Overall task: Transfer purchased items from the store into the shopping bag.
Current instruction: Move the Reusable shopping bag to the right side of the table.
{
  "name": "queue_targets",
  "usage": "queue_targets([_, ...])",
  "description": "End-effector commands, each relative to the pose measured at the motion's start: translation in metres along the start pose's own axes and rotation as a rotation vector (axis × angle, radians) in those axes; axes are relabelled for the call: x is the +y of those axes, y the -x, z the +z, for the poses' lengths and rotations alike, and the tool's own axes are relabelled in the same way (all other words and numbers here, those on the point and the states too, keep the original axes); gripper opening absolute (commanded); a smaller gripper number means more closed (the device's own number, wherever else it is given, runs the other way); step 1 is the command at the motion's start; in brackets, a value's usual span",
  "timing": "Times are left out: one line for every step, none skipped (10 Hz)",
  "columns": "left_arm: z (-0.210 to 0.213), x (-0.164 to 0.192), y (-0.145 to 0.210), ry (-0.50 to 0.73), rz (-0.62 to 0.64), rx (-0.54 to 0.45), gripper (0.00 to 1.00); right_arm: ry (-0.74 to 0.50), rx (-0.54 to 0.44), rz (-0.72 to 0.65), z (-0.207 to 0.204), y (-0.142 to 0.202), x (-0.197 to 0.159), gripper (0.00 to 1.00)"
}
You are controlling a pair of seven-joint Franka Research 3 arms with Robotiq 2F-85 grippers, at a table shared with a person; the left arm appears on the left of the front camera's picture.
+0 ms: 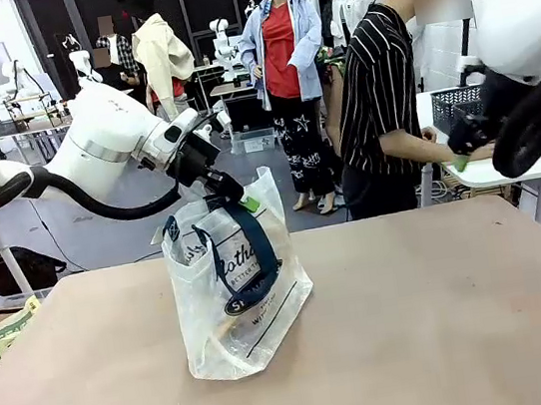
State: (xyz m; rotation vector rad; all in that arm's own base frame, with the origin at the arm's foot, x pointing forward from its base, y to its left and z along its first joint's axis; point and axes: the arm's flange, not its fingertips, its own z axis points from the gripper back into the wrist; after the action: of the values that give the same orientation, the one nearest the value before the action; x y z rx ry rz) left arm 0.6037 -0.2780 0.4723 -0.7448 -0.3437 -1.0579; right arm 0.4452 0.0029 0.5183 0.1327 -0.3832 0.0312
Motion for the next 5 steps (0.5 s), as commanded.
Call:
queue_targets([0.001,-0.002,0.015,-0.041,0.000,0.020,0.00,-0.009,-0.010,-0.160,-0.004,0.024,-0.014,1.00])
queue_targets([0.001,-0.001,0.015,-0.044,-0.003,0.018,0.00,0.007,0.002,-0.206,-0.007,0.033,-0.028,1.00])
queue_targets([0.001,-0.001,0.015,-0.047,-0.003,0.021,0.00,0.024,0.006,-0.224,-0.009,0.038,-0.035,1.00])
queue_targets([0.001,-0.001,0.015,-0.048,-0.002,0.025,0.00,0.050,0.007,-0.225,-0.010,0.042,-0.040,1.00])
queue_targets([0.000,-0.001,0.016,-0.050,0.003,0.027,0.00,0.079,0.012,-0.229,-0.009,0.045,-0.043,1.00])
